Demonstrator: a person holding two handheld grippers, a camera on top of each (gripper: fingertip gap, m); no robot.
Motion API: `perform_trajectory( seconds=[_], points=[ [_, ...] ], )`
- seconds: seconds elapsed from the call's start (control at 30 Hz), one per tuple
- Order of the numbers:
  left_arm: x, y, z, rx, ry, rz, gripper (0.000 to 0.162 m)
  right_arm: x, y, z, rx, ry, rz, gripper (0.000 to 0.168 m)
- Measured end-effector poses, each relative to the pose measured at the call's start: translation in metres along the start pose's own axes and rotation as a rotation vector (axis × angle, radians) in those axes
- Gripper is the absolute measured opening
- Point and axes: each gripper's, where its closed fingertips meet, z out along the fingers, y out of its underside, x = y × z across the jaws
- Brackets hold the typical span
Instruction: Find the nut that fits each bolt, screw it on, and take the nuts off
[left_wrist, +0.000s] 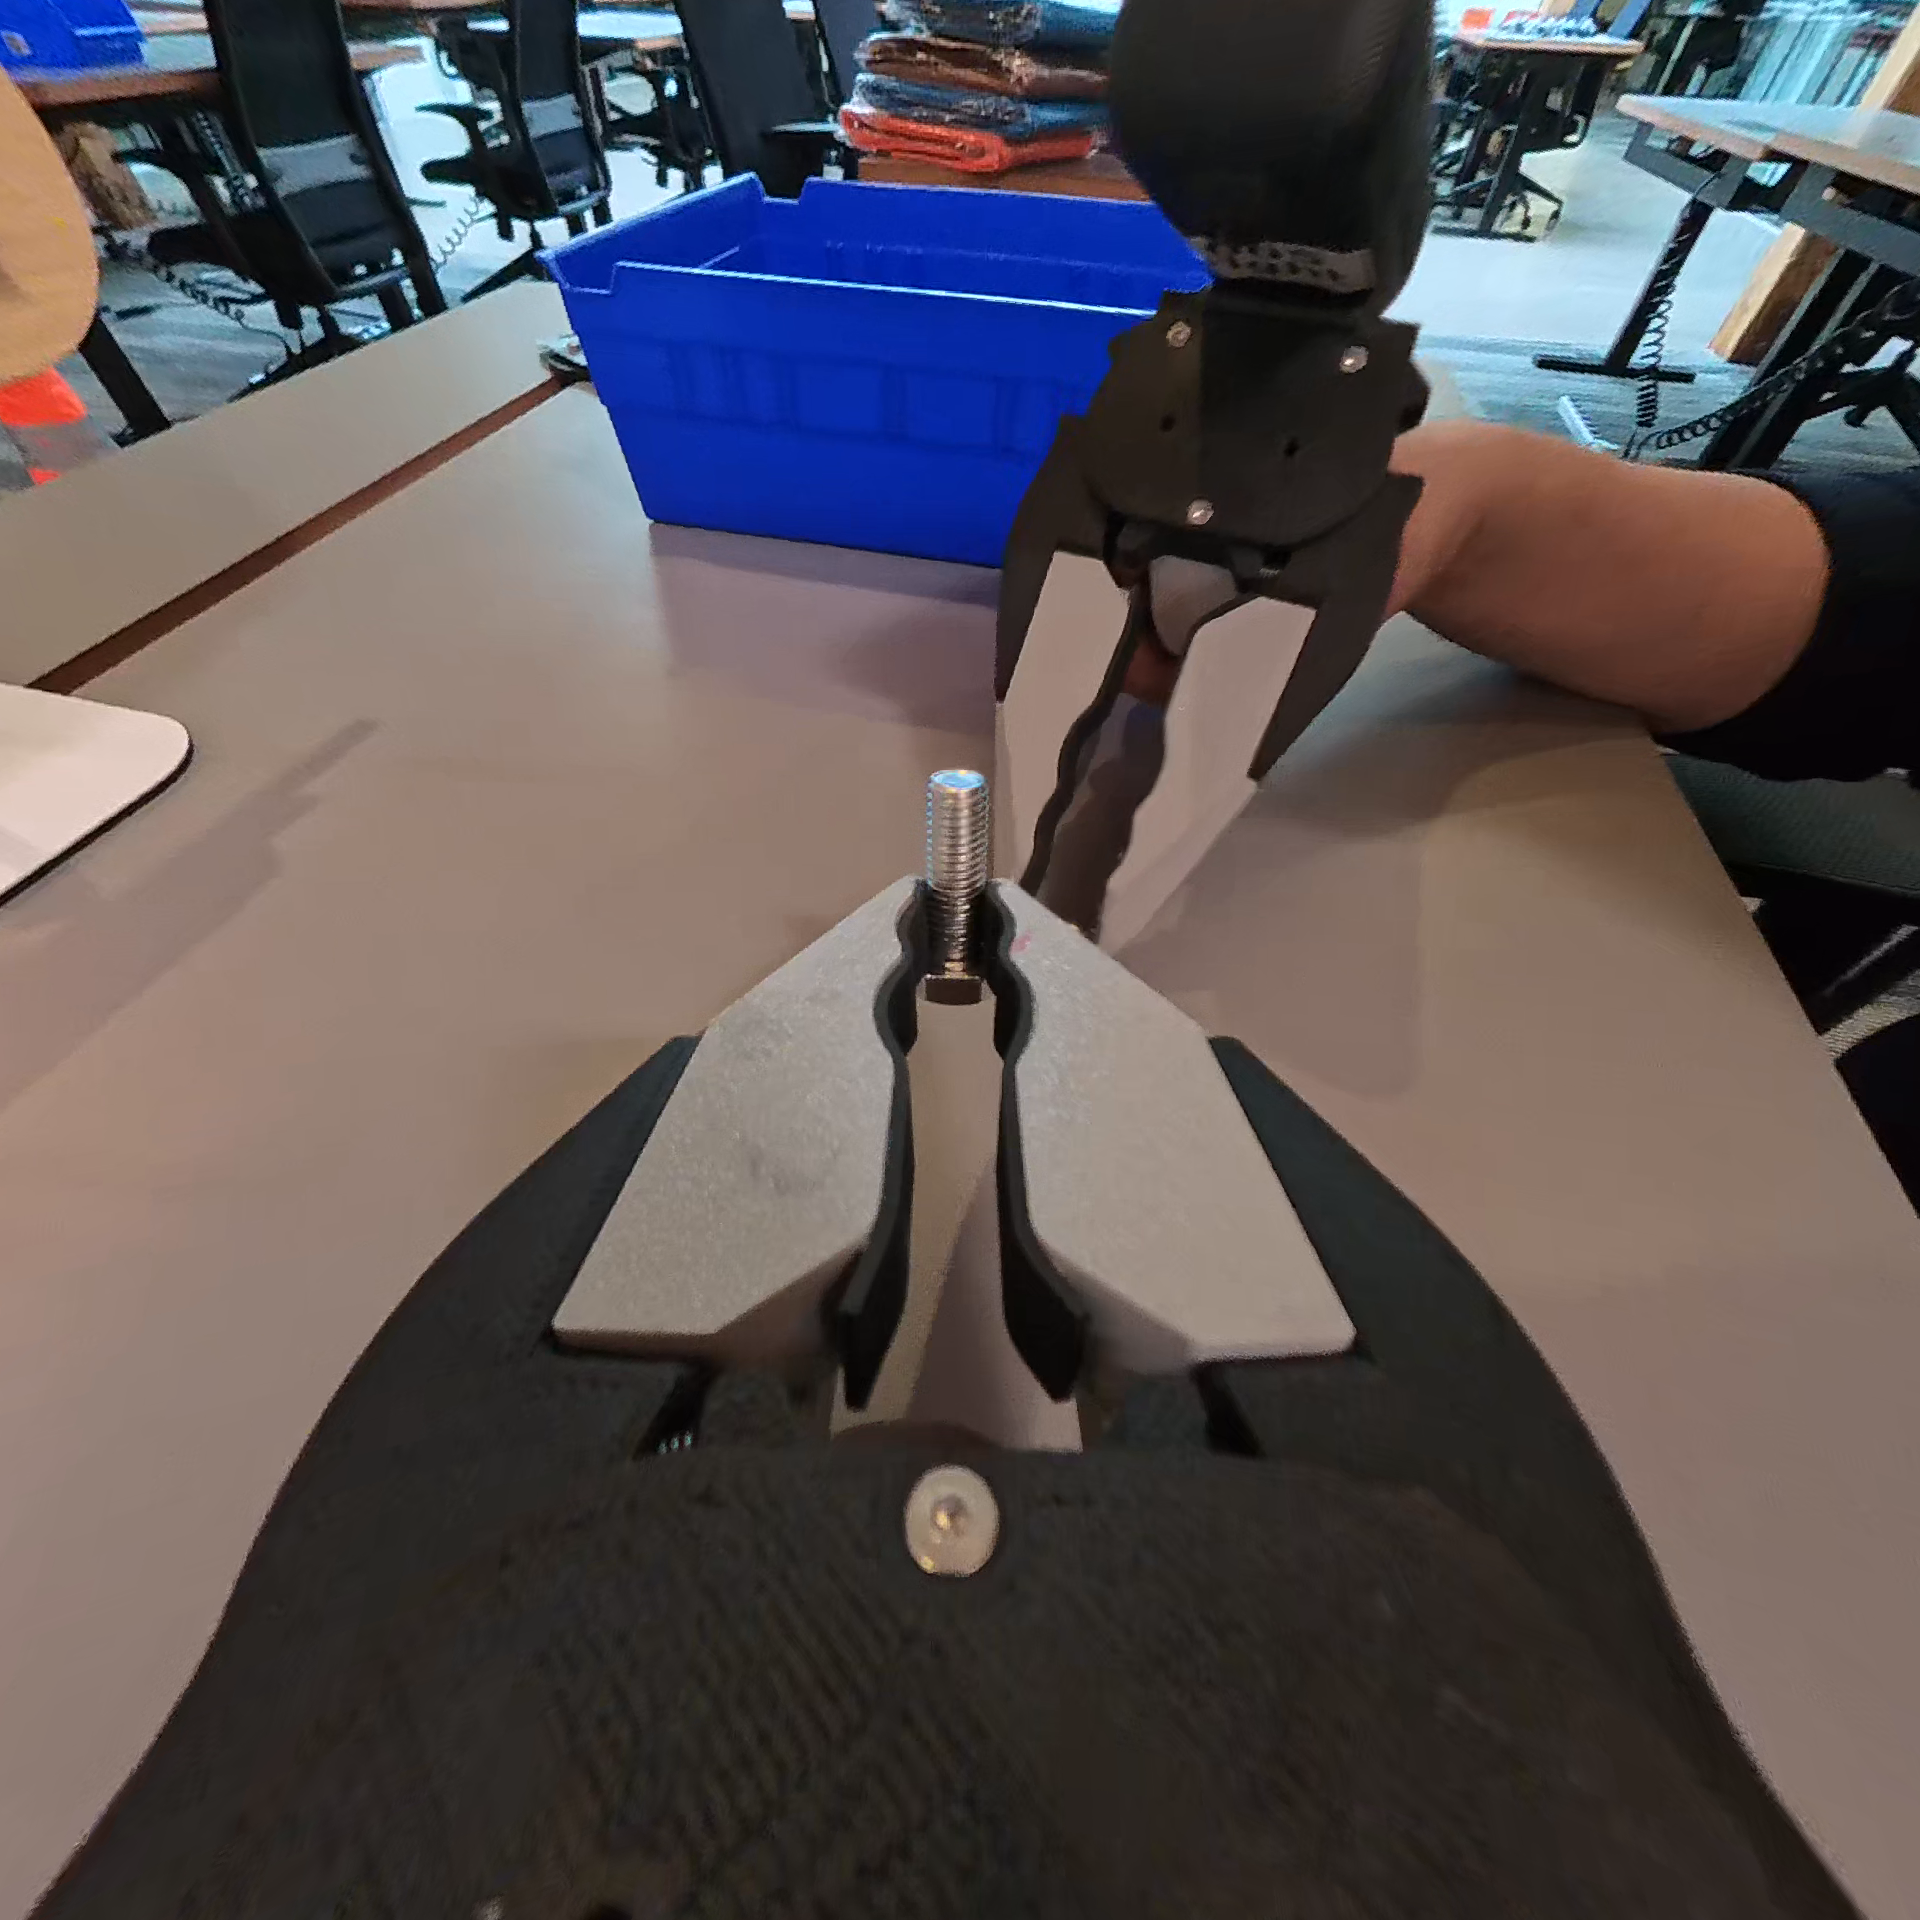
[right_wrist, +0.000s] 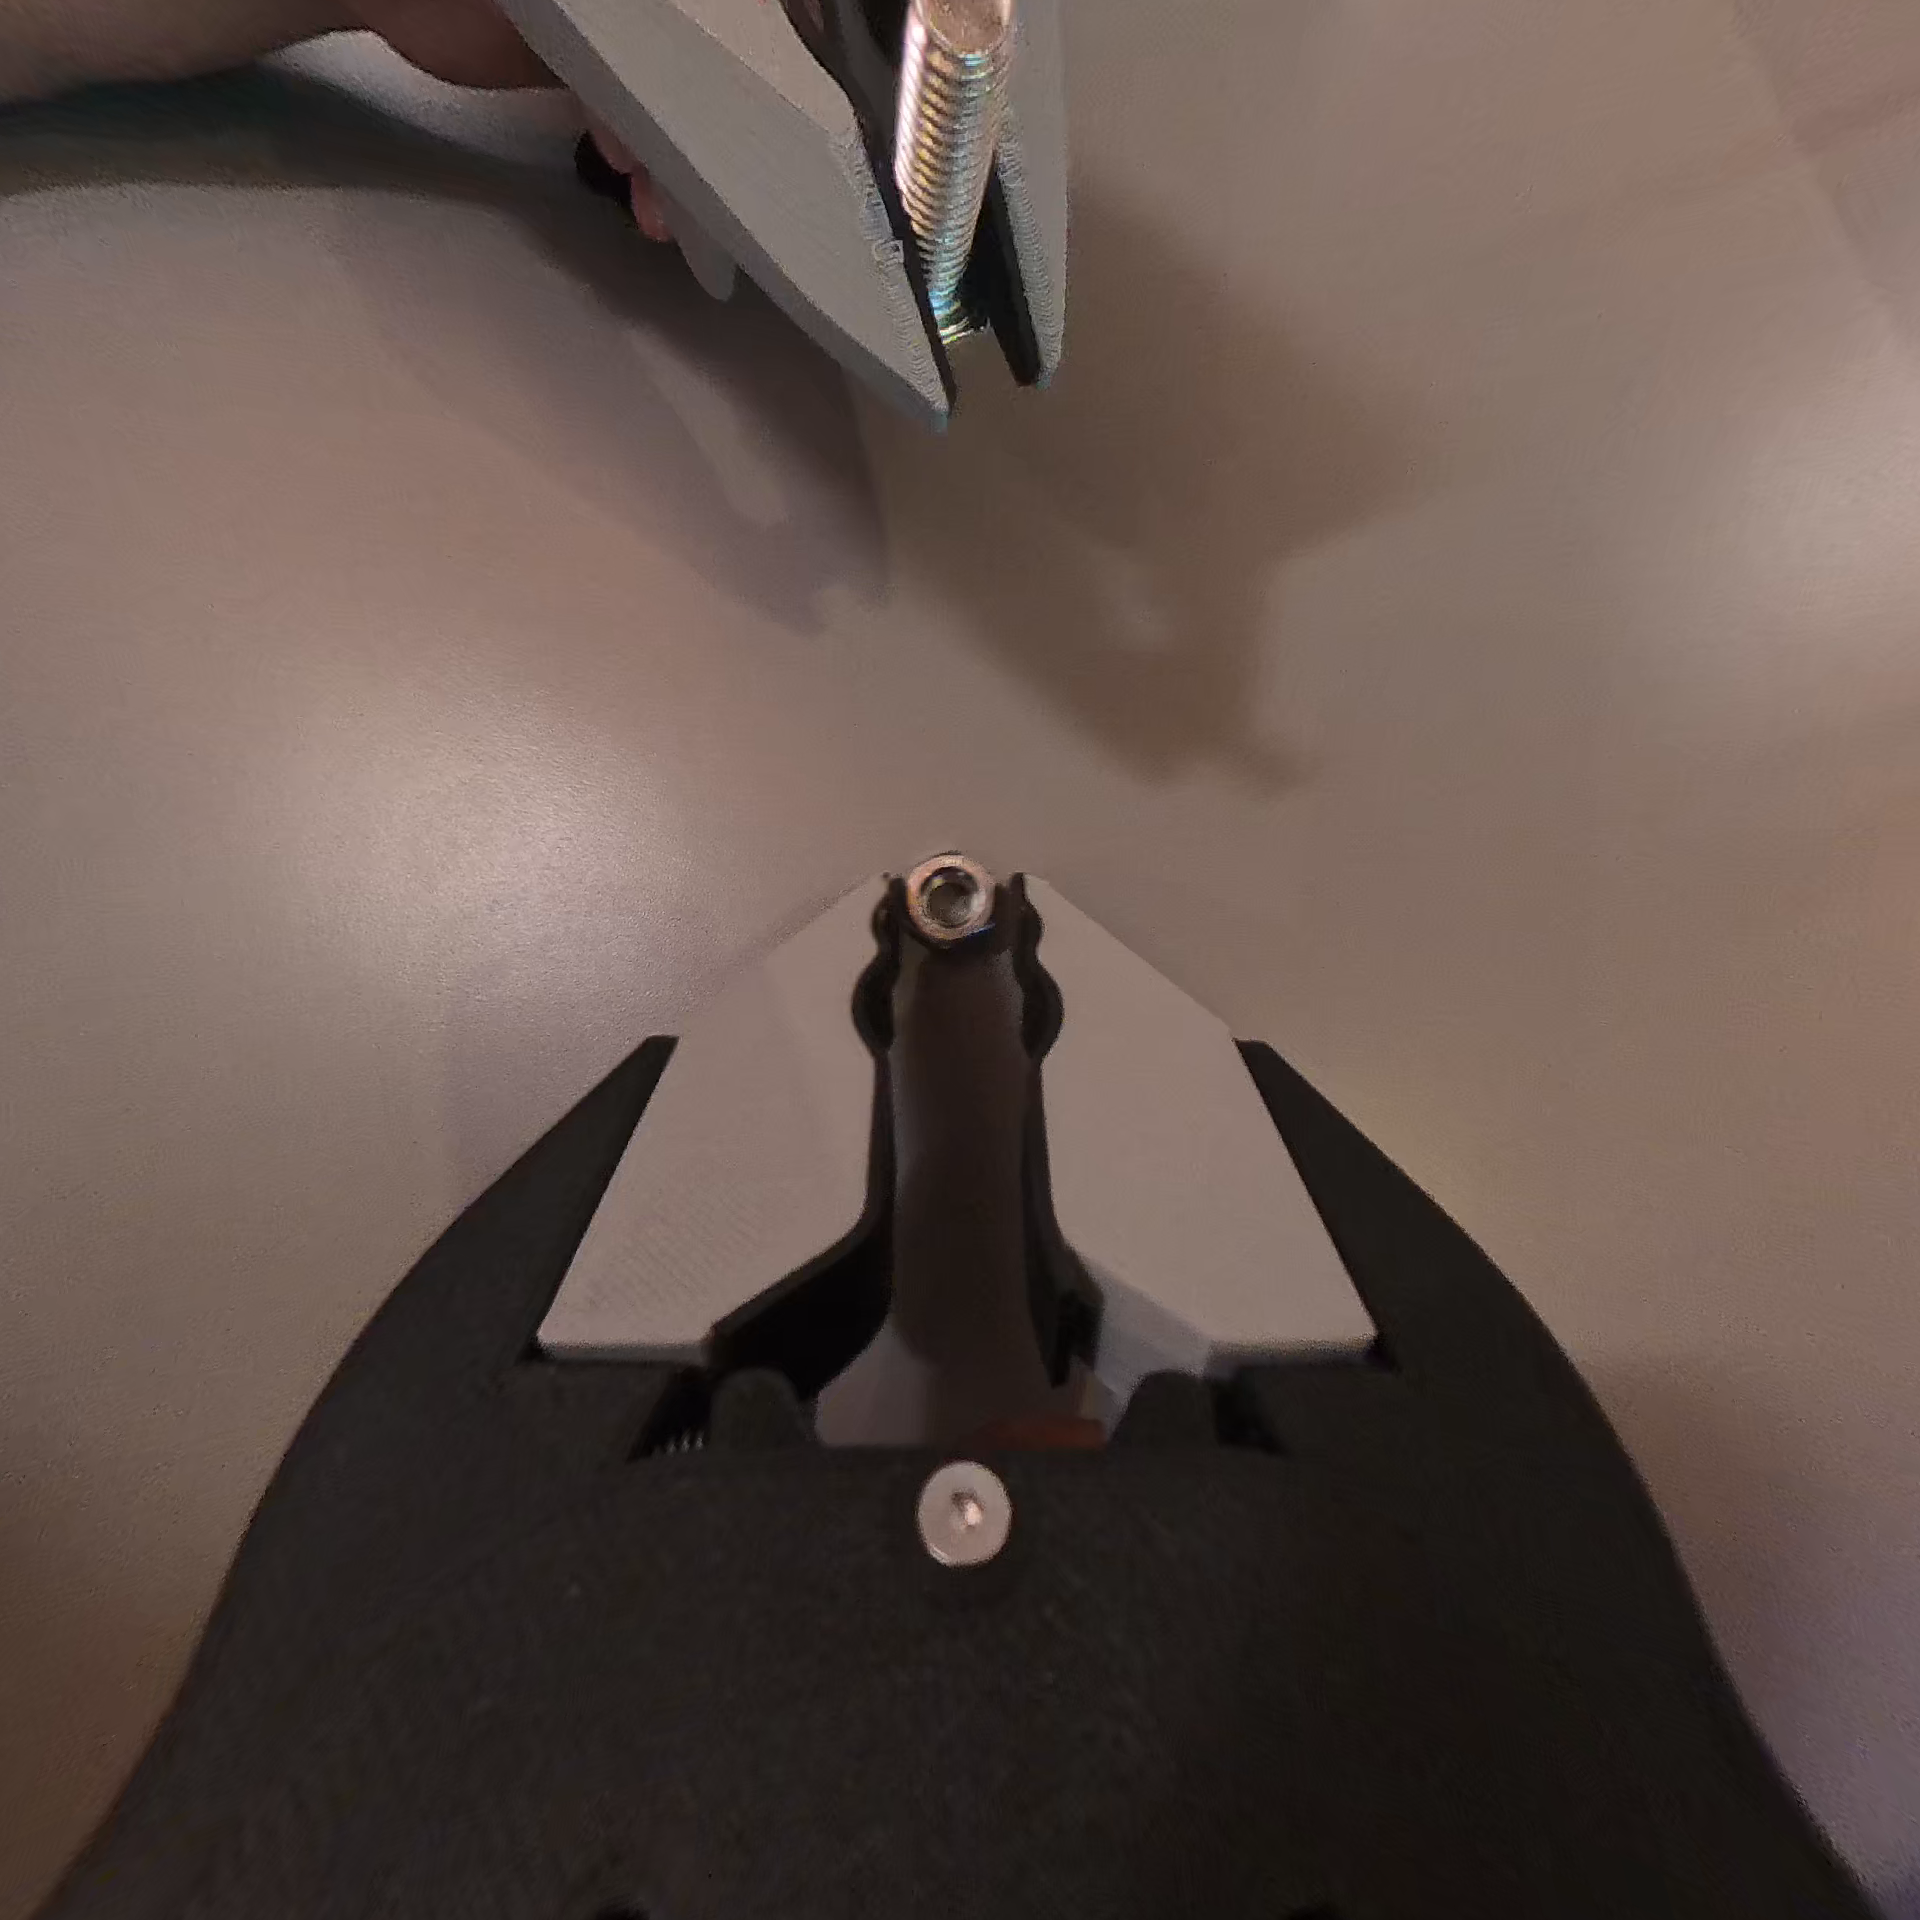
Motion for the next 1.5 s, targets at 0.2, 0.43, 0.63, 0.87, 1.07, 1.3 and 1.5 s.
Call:
perform_trajectory(
  seconds=[0.2, 0.43, 0.63, 0.87, 1.07, 1.3, 1.5],
  points=[
    [0.007, -0.009, -0.005, 0.072, 0.073, -0.023, 0.007, 0.000, -0.006, -0.002, 0.030, -0.003, 0.004, 0.014],
    [0.020, -0.021, -0.008, 0.154, 0.145, -0.023, 0.007, -0.011, -0.078, -0.059, 0.294, -0.083, 0.020, 0.014],
    [0.029, -0.023, -0.003, 0.147, 0.132, 0.031, 0.007, -0.024, -0.117, -0.075, 0.219, -0.125, -0.088, 0.014],
    [0.028, -0.030, -0.006, 0.168, 0.108, 0.046, 0.007, -0.020, -0.120, -0.067, 0.048, -0.109, -0.166, 0.014],
    [0.027, -0.033, -0.008, 0.183, 0.096, 0.048, 0.007, -0.023, -0.121, -0.062, -0.001, -0.130, -0.172, 0.014],
    [0.028, -0.043, -0.012, 0.228, 0.105, -0.009, 0.007, -0.025, -0.131, -0.064, 0.050, -0.161, -0.141, 0.014],
    [0.027, -0.047, -0.013, 0.232, 0.100, -0.041, 0.007, -0.023, -0.133, -0.066, 0.018, -0.151, -0.158, 0.014]
  ],
)
